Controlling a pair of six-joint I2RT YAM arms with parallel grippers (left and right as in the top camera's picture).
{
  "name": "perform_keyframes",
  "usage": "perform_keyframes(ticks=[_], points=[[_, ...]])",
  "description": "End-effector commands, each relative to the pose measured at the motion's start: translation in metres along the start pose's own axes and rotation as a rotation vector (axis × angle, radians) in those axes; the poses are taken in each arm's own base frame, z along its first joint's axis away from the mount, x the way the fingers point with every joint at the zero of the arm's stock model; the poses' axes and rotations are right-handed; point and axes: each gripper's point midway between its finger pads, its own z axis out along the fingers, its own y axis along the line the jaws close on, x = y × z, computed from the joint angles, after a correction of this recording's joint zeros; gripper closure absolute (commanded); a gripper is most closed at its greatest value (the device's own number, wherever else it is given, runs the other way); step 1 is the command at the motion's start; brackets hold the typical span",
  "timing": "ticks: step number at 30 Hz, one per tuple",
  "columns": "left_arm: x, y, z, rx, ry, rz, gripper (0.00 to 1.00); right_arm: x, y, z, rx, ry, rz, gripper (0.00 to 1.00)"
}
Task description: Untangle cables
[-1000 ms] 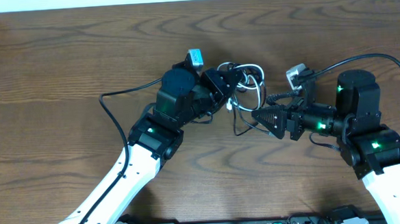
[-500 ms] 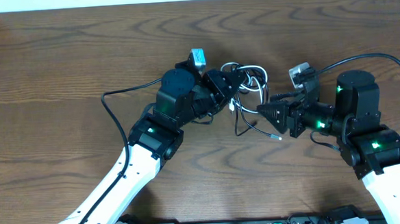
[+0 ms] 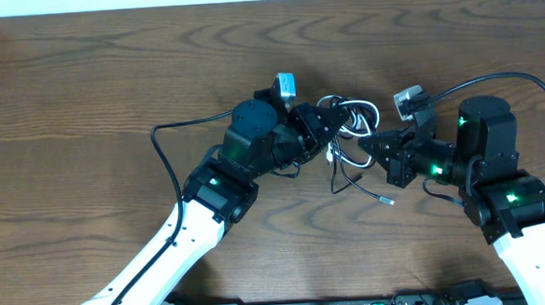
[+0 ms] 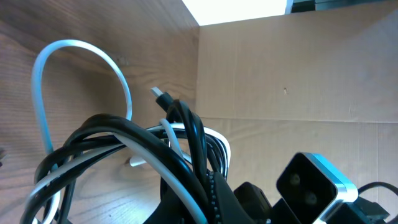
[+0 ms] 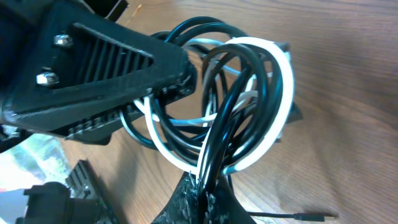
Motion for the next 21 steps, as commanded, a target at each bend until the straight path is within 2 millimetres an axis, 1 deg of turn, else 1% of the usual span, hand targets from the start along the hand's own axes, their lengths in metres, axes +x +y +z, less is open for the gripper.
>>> perform_keyframes(ticks=[1, 4, 8, 16, 21], points=[[-0.009, -0.011, -0.005, 0.014, -0.055, 0.080, 0.93, -0.002, 0.022, -0.003, -0.110, 0.006, -0.021, 0.99], [-0.009, -0.005, -0.005, -0.011, -0.057, 0.127, 0.92, -0.006, 0.032, -0.004, -0.164, -0.008, -0.045, 0.99], [-0.007, 0.004, -0.005, -0.048, -0.049, 0.165, 0.92, -0.010, 0.038, -0.005, -0.201, -0.021, -0.064, 0.99], [-0.004, 0.019, -0.006, -0.106, -0.022, 0.287, 0.92, -0.014, 0.041, -0.006, -0.211, -0.036, -0.077, 0.99], [-0.002, 0.024, -0.007, -0.127, -0.003, 0.437, 0.93, -0.018, 0.052, -0.009, -0.271, -0.051, -0.110, 0.99]])
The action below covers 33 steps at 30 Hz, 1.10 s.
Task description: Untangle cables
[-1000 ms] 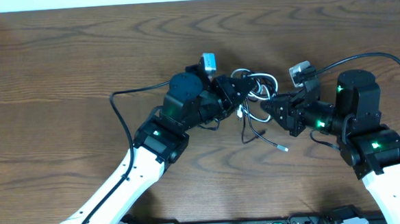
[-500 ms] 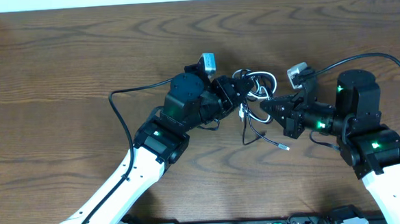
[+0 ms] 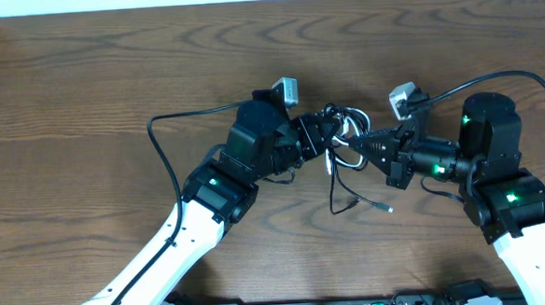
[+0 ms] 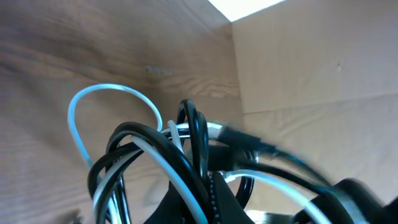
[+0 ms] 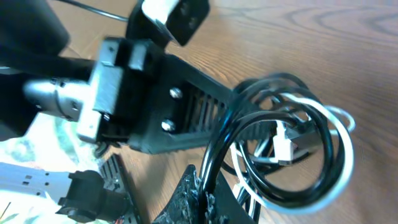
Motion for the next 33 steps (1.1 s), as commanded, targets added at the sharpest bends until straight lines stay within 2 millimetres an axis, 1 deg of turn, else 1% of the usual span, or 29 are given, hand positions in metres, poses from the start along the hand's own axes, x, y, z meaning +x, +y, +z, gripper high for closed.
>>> perform_keyframes(ticks=[1, 6, 11, 14, 21, 25, 30, 33], points=[[-0.003, -0.004, -0.005, -0.007, -0.011, 0.188, 0.93, -0.006, 0.019, -0.002, -0.088, -0.009, -0.035, 0.99], [-0.002, 0.004, -0.005, -0.041, -0.010, 0.222, 0.92, -0.007, 0.021, -0.003, -0.092, -0.012, -0.040, 0.99], [-0.013, 0.021, -0.007, -0.134, -0.076, 0.212, 0.93, -0.004, 0.020, -0.003, -0.091, -0.004, -0.026, 0.99], [-0.018, 0.023, -0.009, -0.143, -0.088, 0.207, 0.92, -0.001, 0.019, -0.003, -0.085, 0.009, -0.006, 0.99], [-0.037, 0.032, -0.016, -0.167, -0.138, 0.189, 0.93, 0.004, 0.015, -0.004, -0.073, 0.023, 0.022, 0.99], [-0.052, 0.042, -0.023, -0.205, -0.190, 0.176, 0.92, 0.009, 0.013, -0.004, -0.063, 0.038, 0.045, 0.99], [-0.071, 0.055, -0.032, -0.247, -0.251, 0.157, 0.92, 0.017, 0.007, -0.004, -0.030, 0.066, 0.083, 0.99], [-0.085, 0.064, -0.041, -0.268, -0.285, 0.141, 0.93, 0.027, 0.004, -0.005, -0.007, 0.097, 0.119, 0.99]])
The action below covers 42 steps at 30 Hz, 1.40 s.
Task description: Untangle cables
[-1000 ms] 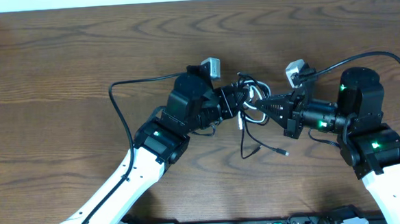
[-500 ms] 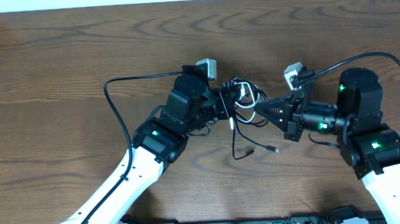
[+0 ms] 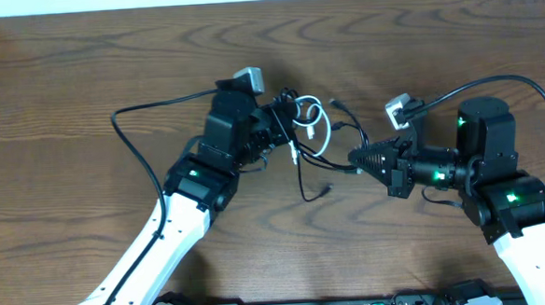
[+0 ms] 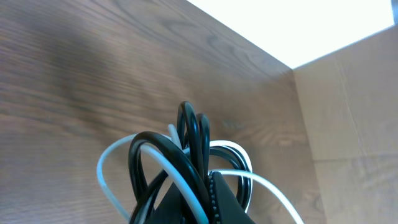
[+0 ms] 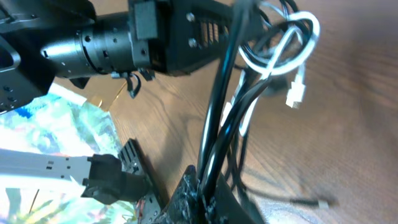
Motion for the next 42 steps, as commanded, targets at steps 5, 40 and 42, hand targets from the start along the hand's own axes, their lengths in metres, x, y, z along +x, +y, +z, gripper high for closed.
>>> perform_keyframes(ticks=[5, 40, 42], points=[[-0.039, 0.018, -0.014, -0.053, -0.116, 0.000, 0.92, 0.019, -0.030, -0.007, 0.190, 0.051, 0.092, 0.99], [0.017, -0.126, -0.050, 0.502, 0.073, 0.108, 0.92, 0.000, 0.006, 0.001, 0.004, 0.004, -0.162, 0.21], [0.021, -0.133, -0.052, 0.524, 0.078, 0.117, 0.92, 0.000, 0.006, 0.001, 0.004, 0.004, -0.163, 0.37]])
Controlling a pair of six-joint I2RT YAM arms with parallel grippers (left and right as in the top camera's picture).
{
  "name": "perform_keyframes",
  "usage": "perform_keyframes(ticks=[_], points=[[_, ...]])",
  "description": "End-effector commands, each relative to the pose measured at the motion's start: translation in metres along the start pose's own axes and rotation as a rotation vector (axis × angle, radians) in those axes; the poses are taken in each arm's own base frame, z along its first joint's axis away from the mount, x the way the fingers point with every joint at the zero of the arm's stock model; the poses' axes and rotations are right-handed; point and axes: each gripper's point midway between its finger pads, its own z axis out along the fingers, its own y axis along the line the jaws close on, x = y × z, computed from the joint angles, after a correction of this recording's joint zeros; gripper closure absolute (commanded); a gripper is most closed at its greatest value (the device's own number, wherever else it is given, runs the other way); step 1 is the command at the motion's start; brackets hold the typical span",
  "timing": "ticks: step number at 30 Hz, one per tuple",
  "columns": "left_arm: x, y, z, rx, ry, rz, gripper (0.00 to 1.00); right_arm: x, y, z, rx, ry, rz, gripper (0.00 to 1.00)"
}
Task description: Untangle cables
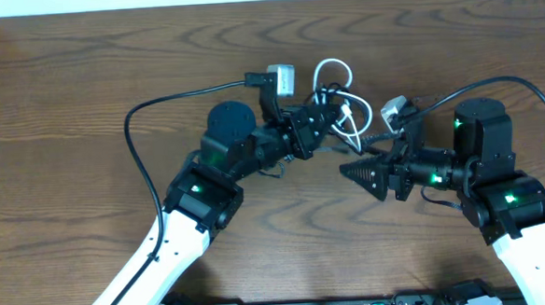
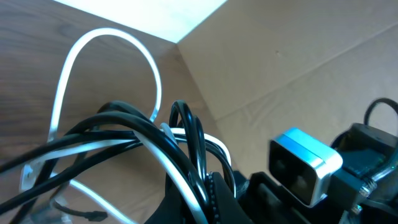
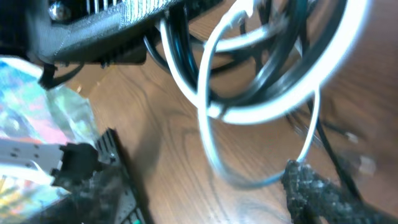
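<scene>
A tangle of black and white cables [image 1: 337, 100] hangs from my left gripper [image 1: 320, 129], which is shut on it; a white loop [image 1: 332, 71] sticks out toward the far side. In the left wrist view, black and white strands [image 2: 124, 134] rise out of the shut left gripper [image 2: 202, 190]. My right gripper [image 1: 350, 174] sits just below and right of the tangle, open. In the right wrist view its fingers [image 3: 306, 186] stand wide apart around bare wood, with the white loop [image 3: 273, 115] ahead of the right gripper [image 3: 205, 202], blurred.
The wooden table [image 1: 72, 70] carries both arms. A black camera lead [image 1: 139, 131] arcs left of the left arm, and another lead [image 1: 535, 87] arcs over the right arm. A cardboard wall [image 2: 298, 62] shows in the left wrist view.
My right gripper, then shut on black strands, is now open and holds nothing. The left gripper has moved to the right with the tangle, which is now held by it alone.
Both grippers were shut on the tangle, close together at the table's middle. Then they stood apart, the left further left, with strands stretched between them. Now the right one has let go and the left holds the tangle near it.
</scene>
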Motion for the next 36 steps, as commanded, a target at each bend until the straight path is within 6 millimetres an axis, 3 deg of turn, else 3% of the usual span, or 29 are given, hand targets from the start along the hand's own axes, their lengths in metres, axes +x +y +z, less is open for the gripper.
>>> perform_keyframes(ticks=[1, 6, 7, 8, 16, 20, 27, 33, 34, 35, 36], points=[[-0.001, -0.023, -0.002, 0.061, -0.002, 0.001, 0.93, -0.004, 0.010, -0.001, -0.032, -0.008, -0.040, 0.42], [0.000, -0.023, -0.002, 0.060, -0.002, -0.009, 0.93, -0.004, 0.010, -0.001, -0.032, -0.008, -0.040, 0.92], [-0.001, -0.022, -0.002, 0.055, -0.007, -0.009, 0.92, -0.004, 0.010, -0.001, -0.032, -0.007, -0.039, 0.99], [-0.002, -0.021, -0.002, 0.049, -0.014, -0.009, 0.92, -0.003, 0.010, -0.001, -0.032, -0.006, -0.037, 0.99], [-0.016, -0.005, -0.002, -0.036, -0.097, -0.010, 0.93, 0.002, 0.023, -0.002, -0.108, 0.013, -0.012, 0.99], [-0.025, 0.025, -0.007, -0.188, -0.175, -0.036, 0.93, 0.006, 0.027, -0.003, -0.133, 0.029, 0.008, 0.99], [-0.037, 0.046, -0.016, -0.289, -0.244, -0.048, 0.93, 0.016, 0.022, -0.003, -0.103, 0.063, 0.055, 0.99], [-0.044, 0.052, -0.020, -0.299, -0.258, -0.053, 0.93, 0.024, 0.000, -0.002, 0.026, 0.087, 0.104, 0.98], [-0.041, 0.050, -0.019, -0.285, -0.241, -0.048, 0.93, 0.025, -0.005, -0.003, 0.055, 0.091, 0.127, 0.89], [-0.039, 0.047, -0.018, -0.271, -0.223, -0.037, 0.93, 0.026, -0.008, -0.003, 0.079, 0.092, 0.144, 0.74], [-0.036, 0.044, -0.016, -0.253, -0.201, -0.019, 0.93, 0.027, -0.012, -0.003, 0.098, 0.092, 0.158, 0.48]])
